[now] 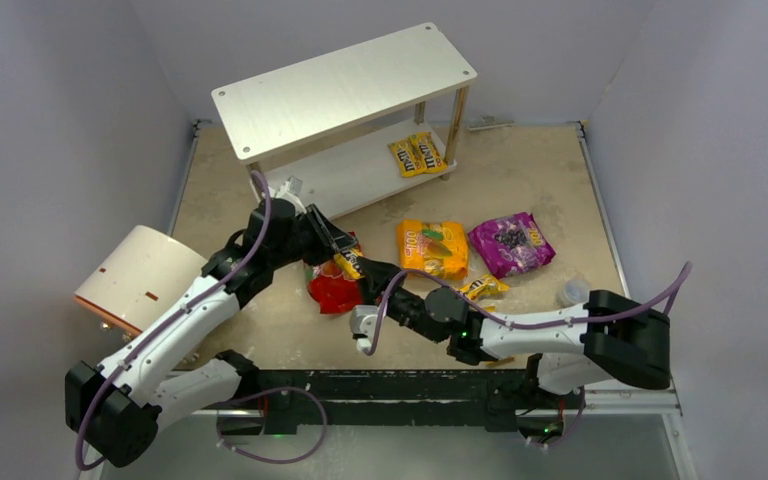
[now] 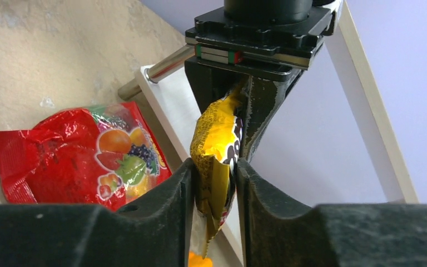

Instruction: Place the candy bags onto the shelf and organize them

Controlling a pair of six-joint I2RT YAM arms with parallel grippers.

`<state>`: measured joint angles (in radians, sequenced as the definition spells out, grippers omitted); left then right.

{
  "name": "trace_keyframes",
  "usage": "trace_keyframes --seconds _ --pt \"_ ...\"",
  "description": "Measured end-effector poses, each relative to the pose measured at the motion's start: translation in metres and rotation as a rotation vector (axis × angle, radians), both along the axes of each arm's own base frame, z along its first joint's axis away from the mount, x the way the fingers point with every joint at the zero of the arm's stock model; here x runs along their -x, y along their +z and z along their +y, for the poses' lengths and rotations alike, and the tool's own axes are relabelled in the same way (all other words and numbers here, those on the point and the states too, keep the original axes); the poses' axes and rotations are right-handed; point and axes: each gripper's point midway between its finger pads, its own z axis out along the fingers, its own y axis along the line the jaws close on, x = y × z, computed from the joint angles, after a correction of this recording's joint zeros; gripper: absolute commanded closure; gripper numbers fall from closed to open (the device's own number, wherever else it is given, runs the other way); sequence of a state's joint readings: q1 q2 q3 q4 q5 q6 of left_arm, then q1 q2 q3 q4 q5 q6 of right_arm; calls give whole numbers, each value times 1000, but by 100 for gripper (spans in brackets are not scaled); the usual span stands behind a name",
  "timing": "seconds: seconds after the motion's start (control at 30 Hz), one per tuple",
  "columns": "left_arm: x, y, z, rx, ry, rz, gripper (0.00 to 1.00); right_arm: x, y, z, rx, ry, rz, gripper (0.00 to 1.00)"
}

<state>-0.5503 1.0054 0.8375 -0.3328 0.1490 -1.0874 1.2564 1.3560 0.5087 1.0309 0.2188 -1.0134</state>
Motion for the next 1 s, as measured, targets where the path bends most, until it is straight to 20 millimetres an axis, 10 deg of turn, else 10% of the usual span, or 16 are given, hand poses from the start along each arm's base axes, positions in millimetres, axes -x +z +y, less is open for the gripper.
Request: trace_keyframes --seconds 0.13,0.33,0.53,0.8,1.0 --pt "0 -2 1 7 12 15 94 0 1 0 -6 -1 2 89" --pt "0 -2 4 10 45 30 45 2 8 -5 -12 2 11 90" --pt "-4 -18 29 -86 157 51 17 1 13 -22 21 13 42 91" --pt "6 -9 103 -256 413 -5 12 -50 5 -70 96 -103 122 90" --pt "34 10 159 -317 585 -78 12 -106 -13 -71 192 -208 147 90"
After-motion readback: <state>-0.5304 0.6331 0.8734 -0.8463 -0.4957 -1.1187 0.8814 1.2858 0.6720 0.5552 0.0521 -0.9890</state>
